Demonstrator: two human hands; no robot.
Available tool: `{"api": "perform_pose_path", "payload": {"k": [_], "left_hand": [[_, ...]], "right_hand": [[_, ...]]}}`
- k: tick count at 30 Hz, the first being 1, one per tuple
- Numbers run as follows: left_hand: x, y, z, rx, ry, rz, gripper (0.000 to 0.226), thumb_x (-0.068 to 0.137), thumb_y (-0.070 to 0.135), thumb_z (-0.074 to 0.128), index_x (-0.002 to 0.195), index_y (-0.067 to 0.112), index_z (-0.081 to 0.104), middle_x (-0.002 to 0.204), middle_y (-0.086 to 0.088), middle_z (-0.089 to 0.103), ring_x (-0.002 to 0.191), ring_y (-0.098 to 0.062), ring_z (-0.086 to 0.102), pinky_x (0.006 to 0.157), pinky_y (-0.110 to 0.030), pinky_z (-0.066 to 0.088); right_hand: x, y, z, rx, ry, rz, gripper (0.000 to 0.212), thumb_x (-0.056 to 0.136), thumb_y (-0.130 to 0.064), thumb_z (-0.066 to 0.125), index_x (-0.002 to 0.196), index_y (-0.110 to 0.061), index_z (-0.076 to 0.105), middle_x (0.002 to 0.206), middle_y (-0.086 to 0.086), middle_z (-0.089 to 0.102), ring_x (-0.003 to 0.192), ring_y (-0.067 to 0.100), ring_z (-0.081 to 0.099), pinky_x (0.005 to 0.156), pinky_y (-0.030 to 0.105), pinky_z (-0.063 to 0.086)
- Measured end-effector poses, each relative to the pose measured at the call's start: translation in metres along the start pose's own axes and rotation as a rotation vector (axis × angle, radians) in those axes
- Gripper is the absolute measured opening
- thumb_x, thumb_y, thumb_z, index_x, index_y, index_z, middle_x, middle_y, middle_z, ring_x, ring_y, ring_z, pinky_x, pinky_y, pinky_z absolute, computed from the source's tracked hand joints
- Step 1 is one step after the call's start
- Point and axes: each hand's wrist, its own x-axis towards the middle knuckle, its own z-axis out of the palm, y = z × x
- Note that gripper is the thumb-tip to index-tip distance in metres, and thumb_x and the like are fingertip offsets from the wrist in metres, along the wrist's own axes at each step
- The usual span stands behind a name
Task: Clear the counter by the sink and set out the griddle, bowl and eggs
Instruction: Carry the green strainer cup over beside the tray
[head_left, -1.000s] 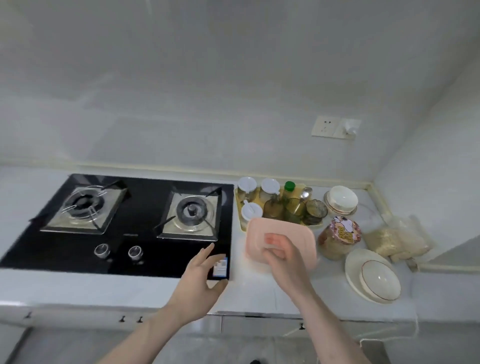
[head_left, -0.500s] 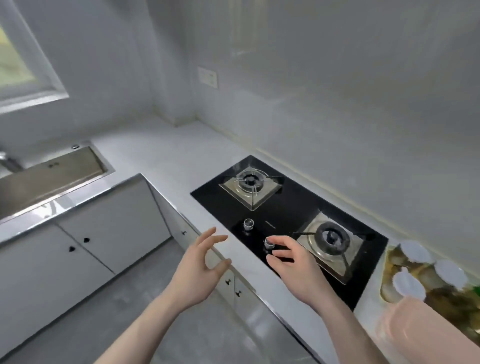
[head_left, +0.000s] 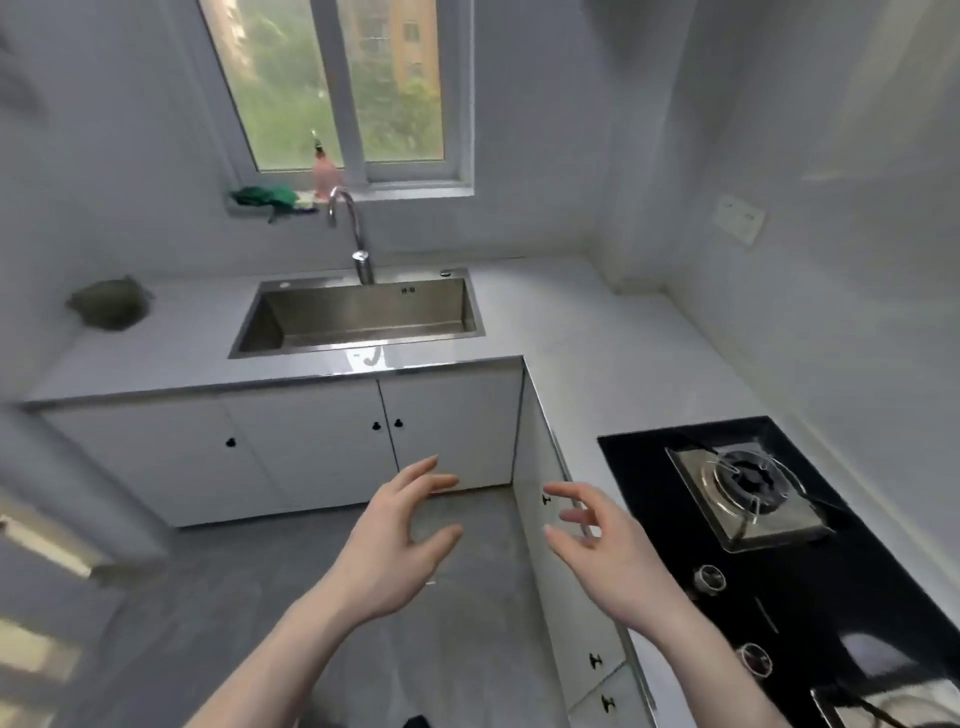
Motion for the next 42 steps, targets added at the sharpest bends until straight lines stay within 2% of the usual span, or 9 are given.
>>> {"api": "perform_pose_path", "payload": {"k": [4, 8, 10, 14, 17, 21, 29, 34, 42], "left_hand": [[0.005, -0.052, -0.049, -0.019, 0.098, -0.104, 0.042, 0.089, 0.042, 0.072, 0.128, 0.049, 0.058, 0.153, 0.035, 0.035, 0.141, 0.008, 0.036, 0.111, -0.022, 0.036], [0.025, -0.105, -0.098, -0.023, 0.175, -0.171, 0.041, 0.090, 0.041, 0.072, 0.128, 0.047, 0.058, 0.151, 0.035, 0.036, 0.140, 0.009, 0.036, 0.112, -0.022, 0.031], [0.039, -0.128, -0.121, -0.018, 0.208, -0.193, 0.041, 0.091, 0.041, 0.072, 0.129, 0.047, 0.058, 0.151, 0.034, 0.036, 0.139, 0.009, 0.036, 0.112, -0.023, 0.037], [0.062, -0.161, -0.160, -0.036, 0.250, -0.203, 0.039, 0.091, 0.040, 0.071, 0.127, 0.048, 0.059, 0.150, 0.034, 0.037, 0.137, 0.006, 0.040, 0.090, -0.021, 0.054], [0.075, -0.189, -0.188, -0.016, 0.283, -0.221, 0.040, 0.090, 0.043, 0.071, 0.127, 0.050, 0.057, 0.150, 0.035, 0.037, 0.136, 0.012, 0.037, 0.101, -0.035, 0.052], [0.093, -0.221, -0.219, -0.011, 0.354, -0.257, 0.040, 0.089, 0.038, 0.074, 0.126, 0.046, 0.061, 0.148, 0.030, 0.043, 0.134, 0.008, 0.041, 0.103, -0.042, 0.051], [0.153, -0.286, -0.268, 0.020, 0.408, -0.408, 0.041, 0.091, 0.044, 0.071, 0.129, 0.048, 0.058, 0.149, 0.030, 0.041, 0.128, -0.007, 0.054, 0.105, -0.042, 0.049], [0.213, -0.321, -0.303, 0.031, 0.453, -0.491, 0.039, 0.092, 0.040, 0.072, 0.129, 0.045, 0.058, 0.149, 0.027, 0.039, 0.135, 0.000, 0.040, 0.116, -0.037, 0.037], [0.301, -0.372, -0.355, 0.017, 0.505, -0.577, 0.040, 0.090, 0.045, 0.071, 0.129, 0.045, 0.059, 0.152, 0.022, 0.042, 0.140, -0.006, 0.043, 0.119, -0.042, 0.037]], "right_hand": [[0.050, -0.038, 0.040, -0.051, -0.098, -0.080, 0.036, 0.095, -0.029, 0.068, 0.122, -0.050, 0.058, 0.116, -0.028, 0.056, 0.111, -0.004, 0.060, 0.077, 0.002, 0.044], [0.101, -0.073, 0.083, -0.094, -0.152, -0.124, 0.035, 0.096, -0.029, 0.066, 0.122, -0.051, 0.057, 0.116, -0.030, 0.056, 0.112, -0.007, 0.059, 0.078, 0.003, 0.043], [0.127, -0.090, 0.105, -0.111, -0.172, -0.141, 0.034, 0.096, -0.030, 0.067, 0.121, -0.050, 0.057, 0.115, -0.030, 0.055, 0.110, -0.008, 0.058, 0.076, 0.000, 0.042], [0.175, -0.118, 0.149, -0.117, -0.212, -0.197, 0.034, 0.095, -0.030, 0.067, 0.120, -0.051, 0.058, 0.121, -0.032, 0.056, 0.113, -0.012, 0.054, 0.080, 0.004, 0.044], [0.210, -0.139, 0.182, -0.113, -0.259, -0.229, 0.034, 0.094, -0.028, 0.067, 0.118, -0.050, 0.059, 0.123, -0.031, 0.057, 0.115, -0.014, 0.052, 0.087, 0.012, 0.045], [0.253, -0.164, 0.211, -0.130, -0.344, -0.233, 0.036, 0.094, -0.032, 0.067, 0.121, -0.052, 0.057, 0.116, -0.033, 0.055, 0.108, -0.008, 0.059, 0.081, 0.007, 0.043], [0.384, -0.194, 0.274, -0.128, -0.459, -0.277, 0.035, 0.092, -0.034, 0.066, 0.122, -0.050, 0.057, 0.127, -0.029, 0.055, 0.116, -0.010, 0.053, 0.099, 0.026, 0.051], [0.472, -0.218, 0.313, -0.095, -0.534, -0.292, 0.036, 0.093, -0.035, 0.064, 0.124, -0.049, 0.057, 0.127, -0.029, 0.053, 0.119, -0.009, 0.052, 0.097, 0.022, 0.052], [0.586, -0.255, 0.362, -0.103, -0.624, -0.321, 0.038, 0.091, -0.033, 0.064, 0.127, -0.042, 0.058, 0.131, -0.026, 0.054, 0.119, -0.007, 0.053, 0.101, 0.030, 0.051]]}}
